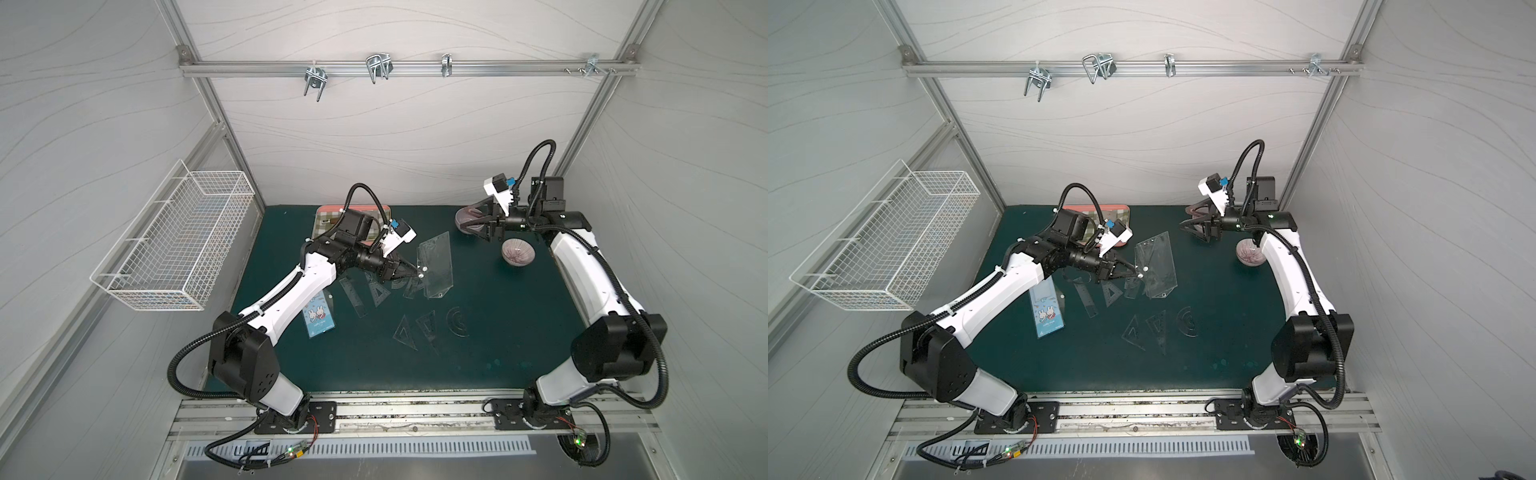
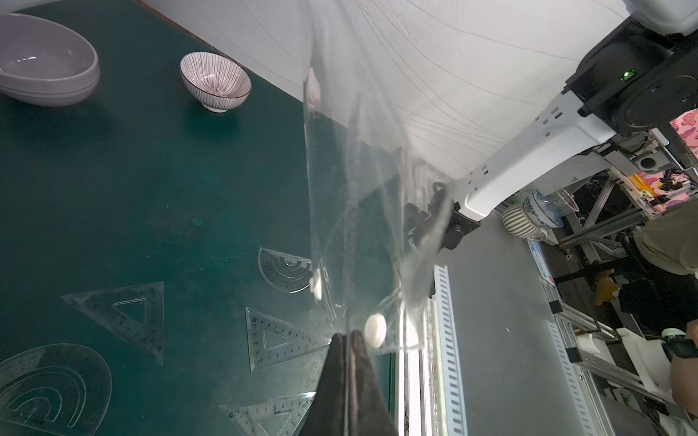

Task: Open the ruler set and take out the ruler
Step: Take out the ruler from the ruler set bag.

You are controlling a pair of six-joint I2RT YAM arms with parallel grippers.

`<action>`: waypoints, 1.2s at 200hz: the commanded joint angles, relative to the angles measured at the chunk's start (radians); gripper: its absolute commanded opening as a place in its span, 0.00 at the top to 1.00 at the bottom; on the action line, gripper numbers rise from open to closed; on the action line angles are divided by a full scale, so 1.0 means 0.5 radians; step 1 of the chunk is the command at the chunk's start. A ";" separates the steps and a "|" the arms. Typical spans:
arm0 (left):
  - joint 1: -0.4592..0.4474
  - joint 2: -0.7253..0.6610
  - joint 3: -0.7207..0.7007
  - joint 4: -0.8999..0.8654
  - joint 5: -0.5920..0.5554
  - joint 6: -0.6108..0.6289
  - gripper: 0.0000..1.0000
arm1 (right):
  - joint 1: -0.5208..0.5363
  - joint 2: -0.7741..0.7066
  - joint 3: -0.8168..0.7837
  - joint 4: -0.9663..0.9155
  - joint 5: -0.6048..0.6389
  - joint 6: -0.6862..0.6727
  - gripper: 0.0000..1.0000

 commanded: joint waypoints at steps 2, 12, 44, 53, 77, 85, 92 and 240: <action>0.003 0.010 0.116 0.002 0.078 0.112 1.00 | 0.023 0.018 0.035 -0.215 -0.195 -0.162 0.28; 0.000 0.002 0.118 0.011 0.084 0.111 1.00 | 0.048 0.012 0.013 -0.191 -0.204 -0.155 0.28; -0.017 -0.011 0.128 0.027 0.076 0.094 1.00 | 0.157 0.044 0.022 -0.210 -0.165 -0.163 0.28; -0.022 -0.014 0.134 0.031 0.072 0.091 1.00 | 0.187 0.063 0.033 -0.236 -0.165 -0.176 0.28; -0.025 -0.023 0.133 0.048 0.057 0.074 1.00 | 0.254 0.114 0.072 -0.342 -0.157 -0.223 0.31; -0.025 -0.023 0.133 0.055 0.050 0.067 1.00 | 0.271 0.116 0.064 -0.347 -0.154 -0.223 0.35; -0.025 -0.026 0.128 0.060 0.046 0.060 1.00 | 0.283 0.116 0.063 -0.352 -0.147 -0.223 0.42; 0.006 0.025 -0.029 0.308 -0.433 -0.340 1.00 | 0.034 -0.213 -0.327 0.160 0.251 0.237 1.00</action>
